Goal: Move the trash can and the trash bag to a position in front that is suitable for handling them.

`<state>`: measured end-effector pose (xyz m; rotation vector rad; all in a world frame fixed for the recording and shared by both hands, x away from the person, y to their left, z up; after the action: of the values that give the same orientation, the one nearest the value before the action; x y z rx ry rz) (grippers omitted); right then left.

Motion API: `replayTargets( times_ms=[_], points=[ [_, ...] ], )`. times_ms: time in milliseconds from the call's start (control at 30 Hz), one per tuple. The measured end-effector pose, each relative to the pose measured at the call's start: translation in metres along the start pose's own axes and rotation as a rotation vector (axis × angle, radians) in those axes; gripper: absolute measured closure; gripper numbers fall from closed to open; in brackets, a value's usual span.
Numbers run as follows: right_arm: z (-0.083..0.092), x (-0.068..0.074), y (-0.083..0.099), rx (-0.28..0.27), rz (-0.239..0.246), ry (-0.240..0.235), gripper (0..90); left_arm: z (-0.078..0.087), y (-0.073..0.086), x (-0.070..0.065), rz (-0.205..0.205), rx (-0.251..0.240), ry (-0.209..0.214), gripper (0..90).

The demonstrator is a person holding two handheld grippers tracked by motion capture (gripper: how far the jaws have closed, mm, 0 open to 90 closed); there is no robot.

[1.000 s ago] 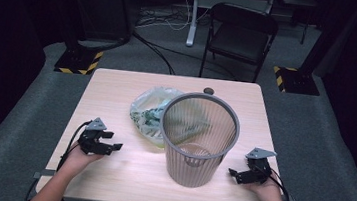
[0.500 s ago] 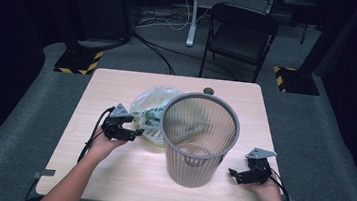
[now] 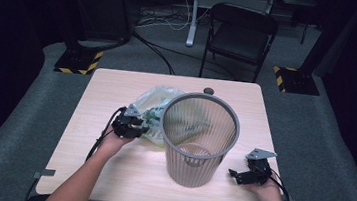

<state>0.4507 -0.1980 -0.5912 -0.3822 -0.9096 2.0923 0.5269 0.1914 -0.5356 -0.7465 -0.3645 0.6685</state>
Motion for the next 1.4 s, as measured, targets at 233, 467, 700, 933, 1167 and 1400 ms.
replayTargets(
  times_ms=[233,467,700,933,1167,1400],
  points=[
    [0.0,0.0,0.0,0.001,-0.001,-0.001,2.2,0.015,0.006,-0.001,-0.032,0.007,0.013,85.9],
    [0.0,0.0,0.0,0.0,0.0,-0.001,2.5,0.043,0.019,0.004,-0.046,-0.002,0.02,89.5],
    [0.0,0.0,0.0,-0.001,0.0,-0.001,2.6,0.079,0.043,0.005,-0.066,-0.024,0.062,89.5],
    [0.001,0.001,0.0,-0.002,-0.002,-0.001,3.3,0.102,0.07,-0.001,-0.057,-0.029,0.089,89.5],
    [0.001,0.001,0.0,-0.004,-0.001,0.0,3.6,0.115,0.084,-0.01,-0.045,-0.037,0.121,89.6],
    [0.001,0.001,0.0,-0.003,0.001,-0.003,3.7,0.127,0.089,-0.02,-0.027,-0.058,0.151,82.7]
  ],
)
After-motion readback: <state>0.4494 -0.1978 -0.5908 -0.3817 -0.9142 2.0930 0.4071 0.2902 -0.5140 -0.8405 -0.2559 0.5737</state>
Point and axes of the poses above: each handheld gripper's, and its own axes: z roughly backward along the jaws, y roughly out of its underside, x roughly to its left, the point moved 9 cm from there along -z, roughly forward along the jaws, and after that the axes turned 3 degrees about -z, right-handed, at the moved point
